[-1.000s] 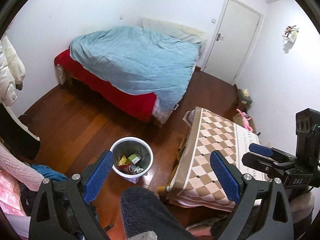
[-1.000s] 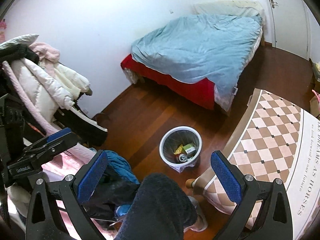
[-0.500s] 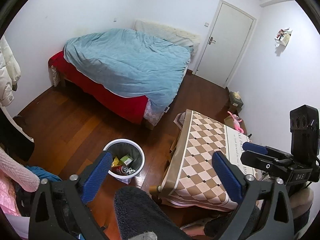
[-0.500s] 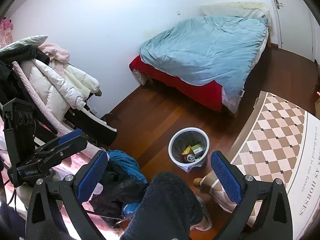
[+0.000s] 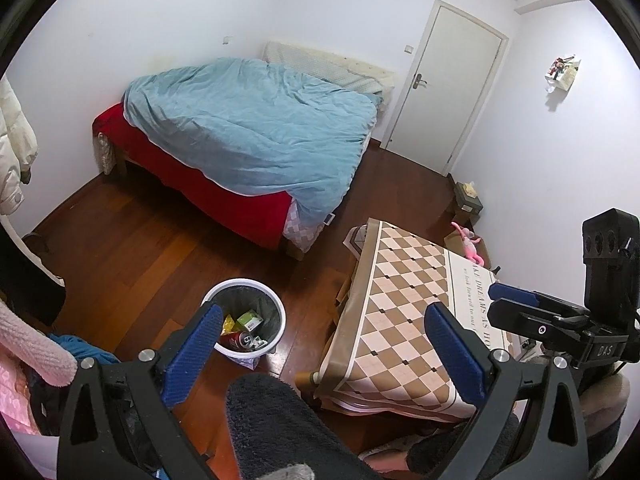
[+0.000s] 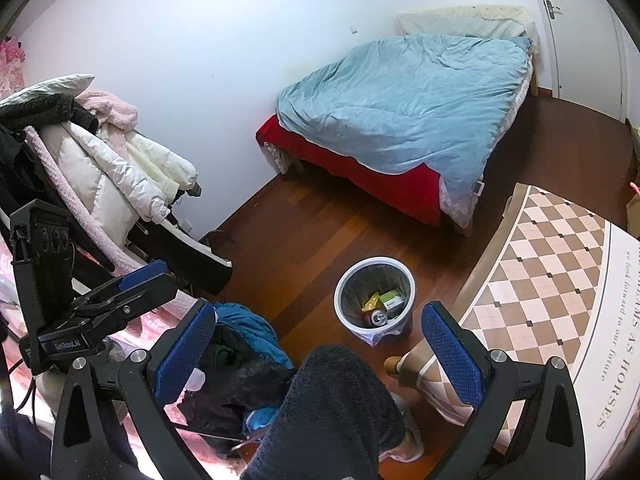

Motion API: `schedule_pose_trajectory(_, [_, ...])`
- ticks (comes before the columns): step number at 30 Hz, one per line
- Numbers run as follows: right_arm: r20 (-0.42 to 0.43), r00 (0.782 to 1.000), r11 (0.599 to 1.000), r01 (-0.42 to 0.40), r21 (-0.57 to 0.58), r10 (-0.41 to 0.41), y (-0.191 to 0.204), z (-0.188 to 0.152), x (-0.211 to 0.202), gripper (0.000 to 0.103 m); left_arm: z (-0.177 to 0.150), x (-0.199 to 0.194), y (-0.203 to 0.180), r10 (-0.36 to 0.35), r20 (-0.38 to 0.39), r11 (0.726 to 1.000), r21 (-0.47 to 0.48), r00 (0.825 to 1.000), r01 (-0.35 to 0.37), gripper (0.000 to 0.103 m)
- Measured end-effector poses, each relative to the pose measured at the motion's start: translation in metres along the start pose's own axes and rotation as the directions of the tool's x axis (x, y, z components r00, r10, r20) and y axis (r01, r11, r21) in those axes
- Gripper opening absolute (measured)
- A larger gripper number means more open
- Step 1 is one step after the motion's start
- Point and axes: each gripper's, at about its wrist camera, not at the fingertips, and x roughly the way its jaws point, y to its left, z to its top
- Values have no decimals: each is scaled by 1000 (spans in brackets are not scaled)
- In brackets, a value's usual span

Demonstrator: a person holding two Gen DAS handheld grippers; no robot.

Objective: Collect trash

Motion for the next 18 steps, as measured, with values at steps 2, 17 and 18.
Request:
schedule_pose_trajectory(2, [-1, 1000, 1000, 2, -4, -2, -1, -1, -1, 103, 1, 0, -2, -3, 2, 1000, 4, 1000, 3, 103])
schedule_pose_trajectory(17, [5, 1000, 1000, 11, 5, -11, -2, 1, -4, 103, 2, 2, -7, -27, -2, 1000, 7, 1000, 27, 103])
schedule_pose_trajectory(18, [4, 1000, 1000, 11, 3, -11, -2, 1, -4, 103, 2, 2, -7, -25, -3, 1000, 9, 1000, 25, 103])
